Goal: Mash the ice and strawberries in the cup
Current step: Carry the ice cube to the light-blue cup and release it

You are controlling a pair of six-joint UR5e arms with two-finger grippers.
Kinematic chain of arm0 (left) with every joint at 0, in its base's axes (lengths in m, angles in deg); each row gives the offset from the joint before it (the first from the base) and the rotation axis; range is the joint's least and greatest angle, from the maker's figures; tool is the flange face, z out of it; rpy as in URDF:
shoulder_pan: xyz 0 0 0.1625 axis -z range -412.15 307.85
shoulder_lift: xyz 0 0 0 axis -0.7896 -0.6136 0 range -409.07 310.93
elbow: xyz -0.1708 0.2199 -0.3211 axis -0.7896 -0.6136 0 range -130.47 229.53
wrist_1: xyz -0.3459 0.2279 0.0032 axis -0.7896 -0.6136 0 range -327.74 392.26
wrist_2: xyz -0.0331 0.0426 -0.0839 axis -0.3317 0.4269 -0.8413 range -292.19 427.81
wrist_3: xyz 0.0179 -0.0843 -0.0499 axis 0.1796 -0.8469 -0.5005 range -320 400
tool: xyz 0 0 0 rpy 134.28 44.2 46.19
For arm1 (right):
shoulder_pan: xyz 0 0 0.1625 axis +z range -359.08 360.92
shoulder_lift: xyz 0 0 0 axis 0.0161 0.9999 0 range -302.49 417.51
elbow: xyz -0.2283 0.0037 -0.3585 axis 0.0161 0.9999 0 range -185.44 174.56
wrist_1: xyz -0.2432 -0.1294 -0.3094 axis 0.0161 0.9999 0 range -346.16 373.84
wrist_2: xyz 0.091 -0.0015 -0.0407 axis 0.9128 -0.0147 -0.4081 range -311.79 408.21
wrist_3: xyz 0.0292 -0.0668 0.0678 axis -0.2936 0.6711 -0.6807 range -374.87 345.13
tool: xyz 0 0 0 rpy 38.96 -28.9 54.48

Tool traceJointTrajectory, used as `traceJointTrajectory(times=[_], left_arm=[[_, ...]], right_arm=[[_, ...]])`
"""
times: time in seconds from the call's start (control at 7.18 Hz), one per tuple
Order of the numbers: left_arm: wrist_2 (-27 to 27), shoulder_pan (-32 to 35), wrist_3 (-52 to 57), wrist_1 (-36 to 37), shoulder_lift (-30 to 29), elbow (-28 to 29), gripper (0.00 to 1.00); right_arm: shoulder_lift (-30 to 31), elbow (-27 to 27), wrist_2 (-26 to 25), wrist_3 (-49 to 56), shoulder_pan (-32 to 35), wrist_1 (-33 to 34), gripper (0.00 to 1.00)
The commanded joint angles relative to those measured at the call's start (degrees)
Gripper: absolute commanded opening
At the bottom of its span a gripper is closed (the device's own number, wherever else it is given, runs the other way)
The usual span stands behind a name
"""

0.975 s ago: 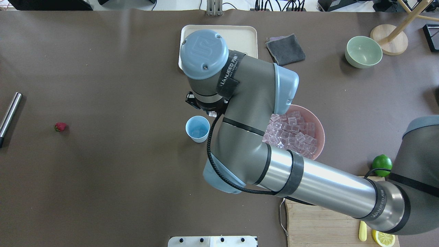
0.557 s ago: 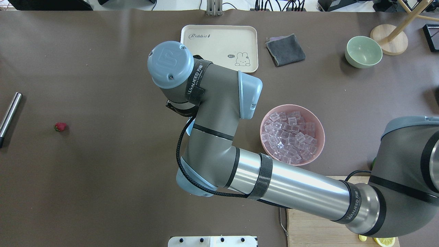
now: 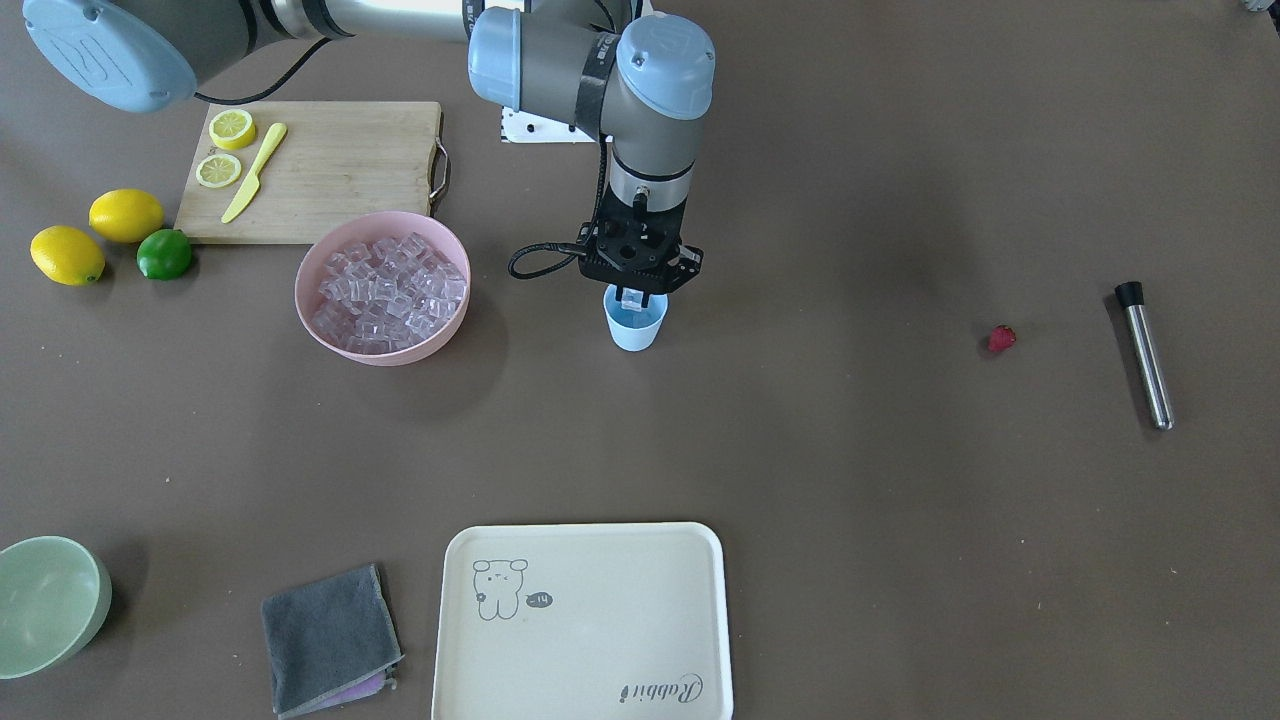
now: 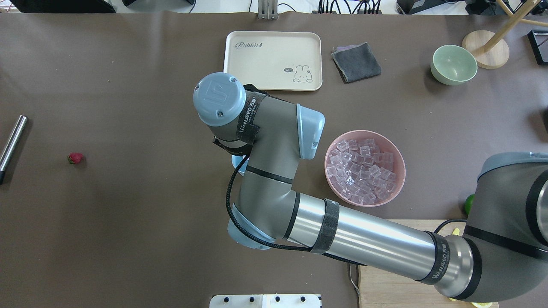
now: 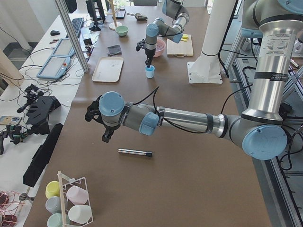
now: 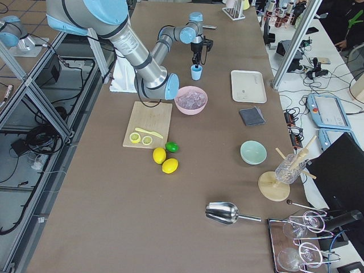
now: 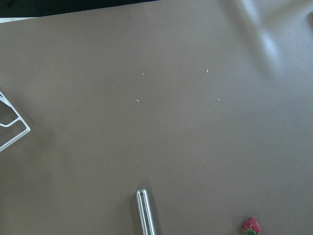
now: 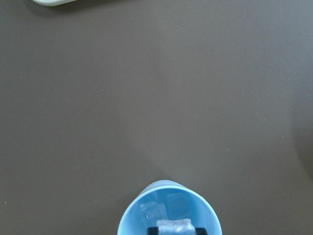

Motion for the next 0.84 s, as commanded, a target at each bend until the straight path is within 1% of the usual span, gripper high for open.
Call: traceJointTrajectory(times=[0.0, 0.14, 0.28, 0.42, 0.7], left_arm=[[0.04, 0.04, 0.00, -0.21, 0.08, 0.03, 0.99], [0.04, 0.04, 0.00, -0.21, 0.08, -0.06, 0.99], [0.91, -0.05, -0.09, 0.13, -0.79, -0.06, 0.99], [1.00, -0.40, -0.17, 0.14, -0.88, 0.02, 0.99], [1.09, -1.19, -0.17, 0.14, -1.84, -0.15, 0.99]], right_arm=[[0.11, -0.51, -0.04, -0.16, -0.69, -0.11, 0.94], [-0.41, -1.21, -0.04, -1.12, -0.70, -0.11, 0.99], [0.54, -5.39, 0.48, -0.61, 0.17, 0.93, 0.99], [3.51, -9.69, 0.75, 0.96, 1.14, 4.34, 0.99], [14.91, -24.25, 1.62, 9.02, 4.90, 6.38, 0.99]])
